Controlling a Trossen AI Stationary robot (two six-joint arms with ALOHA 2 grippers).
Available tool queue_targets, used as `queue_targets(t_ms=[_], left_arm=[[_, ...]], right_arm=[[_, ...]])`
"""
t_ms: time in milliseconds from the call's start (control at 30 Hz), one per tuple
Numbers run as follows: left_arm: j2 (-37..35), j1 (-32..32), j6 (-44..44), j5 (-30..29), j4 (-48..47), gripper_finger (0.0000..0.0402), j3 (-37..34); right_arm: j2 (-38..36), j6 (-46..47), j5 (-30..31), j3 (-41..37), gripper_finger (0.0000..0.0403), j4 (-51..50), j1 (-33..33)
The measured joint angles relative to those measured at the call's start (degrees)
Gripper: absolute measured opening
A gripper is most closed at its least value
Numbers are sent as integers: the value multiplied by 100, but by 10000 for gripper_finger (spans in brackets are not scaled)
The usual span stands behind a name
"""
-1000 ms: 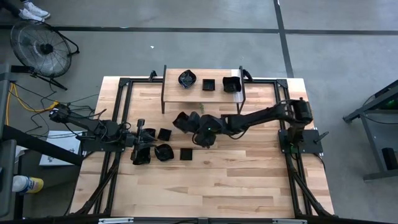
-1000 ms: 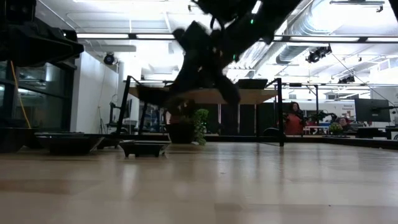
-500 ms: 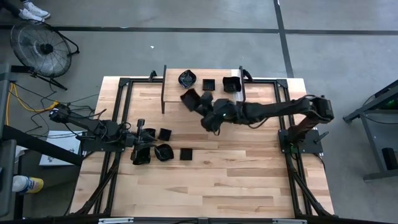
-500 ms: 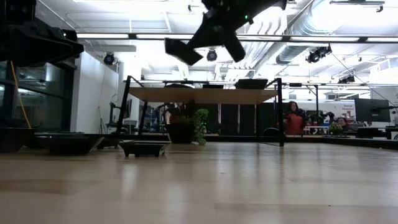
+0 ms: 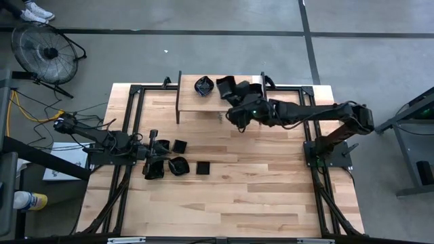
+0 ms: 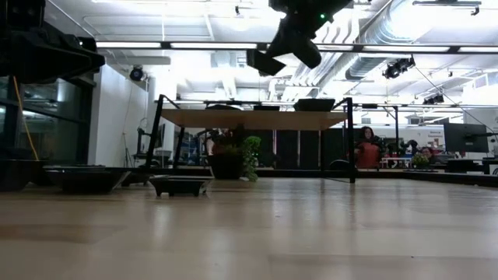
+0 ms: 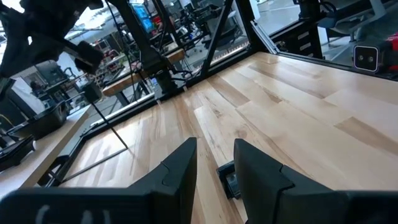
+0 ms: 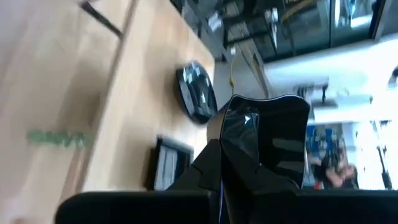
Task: Pick & Place Mini shaped plates
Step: Stack the distorted square plate on top of the other distorted square plate on the shelf
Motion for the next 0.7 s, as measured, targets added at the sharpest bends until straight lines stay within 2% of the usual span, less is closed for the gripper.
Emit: queue_targets(t_ms=[333, 700], left_arm=[[0, 0, 0, 0, 2, 103, 0], [0, 0, 0, 0, 2, 103, 0]], right_arm=[[-81, 759, 313, 275, 0, -1632, -367], [-101, 1138, 432, 439, 0, -2490, -525]])
